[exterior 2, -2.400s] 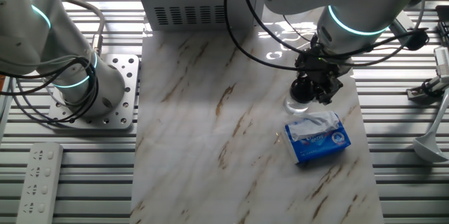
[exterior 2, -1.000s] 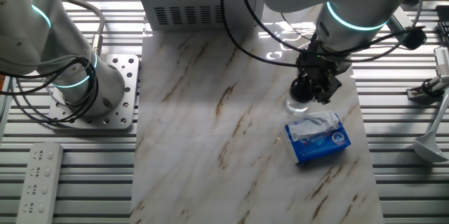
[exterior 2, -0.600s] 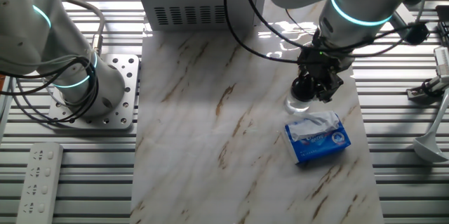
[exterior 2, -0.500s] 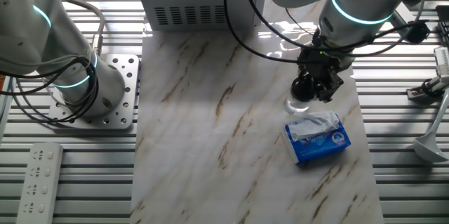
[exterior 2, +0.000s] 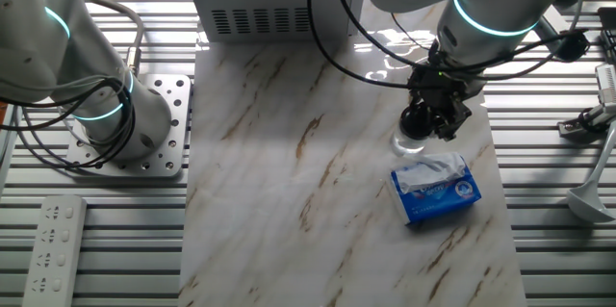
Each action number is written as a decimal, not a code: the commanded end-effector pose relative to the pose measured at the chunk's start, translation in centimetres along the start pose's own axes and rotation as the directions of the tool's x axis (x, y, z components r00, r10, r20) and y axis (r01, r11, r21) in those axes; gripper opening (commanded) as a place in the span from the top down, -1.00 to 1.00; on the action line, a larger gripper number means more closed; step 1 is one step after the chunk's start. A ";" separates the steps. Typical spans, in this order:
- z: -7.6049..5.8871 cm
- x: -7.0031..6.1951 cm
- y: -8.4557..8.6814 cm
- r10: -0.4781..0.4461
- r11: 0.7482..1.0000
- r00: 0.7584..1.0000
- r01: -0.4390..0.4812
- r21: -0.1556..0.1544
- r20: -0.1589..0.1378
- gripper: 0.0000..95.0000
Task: Unscrew the lid from the jar
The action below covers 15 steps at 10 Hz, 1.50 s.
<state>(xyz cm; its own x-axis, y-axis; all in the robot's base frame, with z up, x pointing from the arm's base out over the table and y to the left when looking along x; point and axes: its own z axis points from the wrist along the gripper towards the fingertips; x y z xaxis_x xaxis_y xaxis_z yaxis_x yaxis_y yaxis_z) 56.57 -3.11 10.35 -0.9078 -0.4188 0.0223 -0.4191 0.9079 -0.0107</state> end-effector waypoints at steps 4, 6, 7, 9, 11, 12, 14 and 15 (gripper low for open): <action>0.0 0.0 0.0 -0.068 0.998 0.998 0.068 -0.004 0.013 0.20; 0.0 0.0 0.0 -0.100 0.995 0.995 0.100 -0.001 0.017 0.20; 0.0 0.0 0.0 -0.104 0.995 0.994 0.104 -0.001 0.018 0.20; 0.0 0.0 0.0 -0.104 0.995 0.994 0.104 -0.006 0.015 0.20; 0.0 0.0 0.0 -0.103 0.995 0.995 0.103 -0.011 0.003 0.20; 0.0 0.0 0.0 -0.104 0.995 0.995 0.104 -0.015 -0.003 0.20; 0.0 0.0 0.0 -0.104 0.994 0.994 0.103 -0.020 -0.018 0.20; 0.0 0.0 0.0 -0.105 0.994 0.994 0.105 -0.020 -0.019 0.20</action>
<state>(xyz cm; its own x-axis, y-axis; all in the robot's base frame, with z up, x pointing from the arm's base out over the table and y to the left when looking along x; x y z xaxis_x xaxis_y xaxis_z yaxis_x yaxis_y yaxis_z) 56.63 -3.11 10.32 -0.8582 -0.5116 0.0426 -0.5116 0.8591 0.0109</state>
